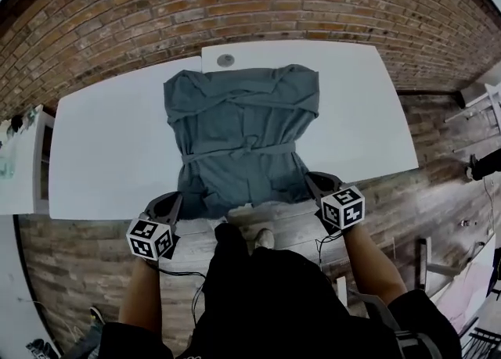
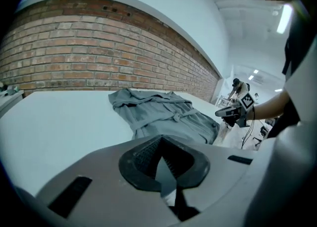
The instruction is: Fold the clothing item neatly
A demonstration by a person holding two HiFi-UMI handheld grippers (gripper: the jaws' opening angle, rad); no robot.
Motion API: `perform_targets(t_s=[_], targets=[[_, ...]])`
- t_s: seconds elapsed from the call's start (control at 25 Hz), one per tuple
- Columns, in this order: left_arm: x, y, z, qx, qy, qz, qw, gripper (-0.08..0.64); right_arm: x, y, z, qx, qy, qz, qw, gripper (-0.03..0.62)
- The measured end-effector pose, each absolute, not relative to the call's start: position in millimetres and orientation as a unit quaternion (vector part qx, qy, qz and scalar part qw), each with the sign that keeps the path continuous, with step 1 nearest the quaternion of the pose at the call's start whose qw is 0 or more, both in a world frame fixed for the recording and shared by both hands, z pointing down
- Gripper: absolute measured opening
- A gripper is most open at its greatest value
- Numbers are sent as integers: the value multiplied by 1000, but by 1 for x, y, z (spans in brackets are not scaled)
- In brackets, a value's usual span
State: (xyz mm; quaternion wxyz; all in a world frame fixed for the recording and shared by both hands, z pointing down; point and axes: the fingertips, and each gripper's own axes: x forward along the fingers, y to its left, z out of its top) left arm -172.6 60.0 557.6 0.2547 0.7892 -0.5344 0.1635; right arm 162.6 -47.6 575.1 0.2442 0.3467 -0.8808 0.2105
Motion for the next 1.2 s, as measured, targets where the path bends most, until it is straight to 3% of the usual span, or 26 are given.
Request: perform_targets(t_s=[0.44, 0.52, 0.68, 1.04, 1.2], targets=[[-175, 148, 643, 739, -527, 293, 302, -2, 177, 28, 627, 289, -870, 234, 323, 2], [-179, 159, 656, 737, -515, 293, 326, 62, 178, 39, 638, 276, -865, 237, 347, 7], [-186, 179, 685, 735, -487, 306, 359, 125, 197, 53, 671, 277, -840, 267, 382, 116], [-179, 154, 738, 759, -452, 323, 338, 167, 236, 14, 710, 348, -808, 273, 390, 199], [-171, 151, 759, 764, -423, 336, 352, 167, 235, 16, 733, 331, -805, 283, 403, 201]])
